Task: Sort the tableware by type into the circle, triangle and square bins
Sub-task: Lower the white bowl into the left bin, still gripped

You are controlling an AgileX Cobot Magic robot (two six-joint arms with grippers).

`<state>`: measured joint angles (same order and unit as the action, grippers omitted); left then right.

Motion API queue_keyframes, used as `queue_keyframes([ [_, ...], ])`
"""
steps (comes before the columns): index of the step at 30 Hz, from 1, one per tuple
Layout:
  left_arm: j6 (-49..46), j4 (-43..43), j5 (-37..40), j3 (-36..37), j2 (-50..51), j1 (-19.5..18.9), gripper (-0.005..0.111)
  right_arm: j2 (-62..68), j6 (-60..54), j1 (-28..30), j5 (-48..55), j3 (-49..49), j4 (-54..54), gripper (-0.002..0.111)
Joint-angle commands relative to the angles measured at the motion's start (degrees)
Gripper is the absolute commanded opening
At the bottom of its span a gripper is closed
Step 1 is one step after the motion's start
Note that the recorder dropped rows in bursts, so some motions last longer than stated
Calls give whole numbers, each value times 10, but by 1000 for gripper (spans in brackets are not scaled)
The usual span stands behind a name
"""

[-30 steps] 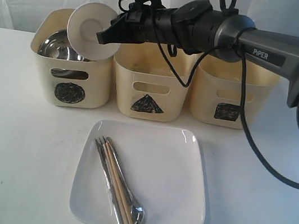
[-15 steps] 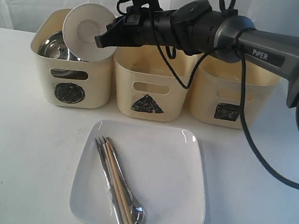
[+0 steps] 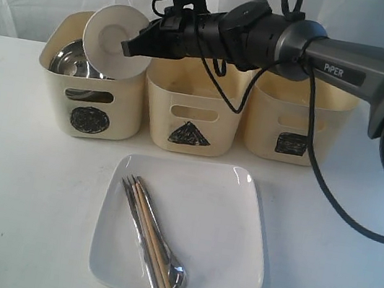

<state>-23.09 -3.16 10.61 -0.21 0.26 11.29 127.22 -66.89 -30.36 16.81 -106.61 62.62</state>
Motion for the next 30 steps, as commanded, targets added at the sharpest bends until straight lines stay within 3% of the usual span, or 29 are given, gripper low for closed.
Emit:
queue_keyframes([
  [1, 1, -2, -1, 2, -3, 2, 0, -8, 7, 2, -3, -6, 55, 0],
  [22, 1, -2, -1, 2, -3, 2, 0, -8, 15, 2, 24, -15, 87, 0],
  [30, 1, -2, -1, 2, -3, 2, 0, -8, -80, 2, -42, -16, 83, 0],
])
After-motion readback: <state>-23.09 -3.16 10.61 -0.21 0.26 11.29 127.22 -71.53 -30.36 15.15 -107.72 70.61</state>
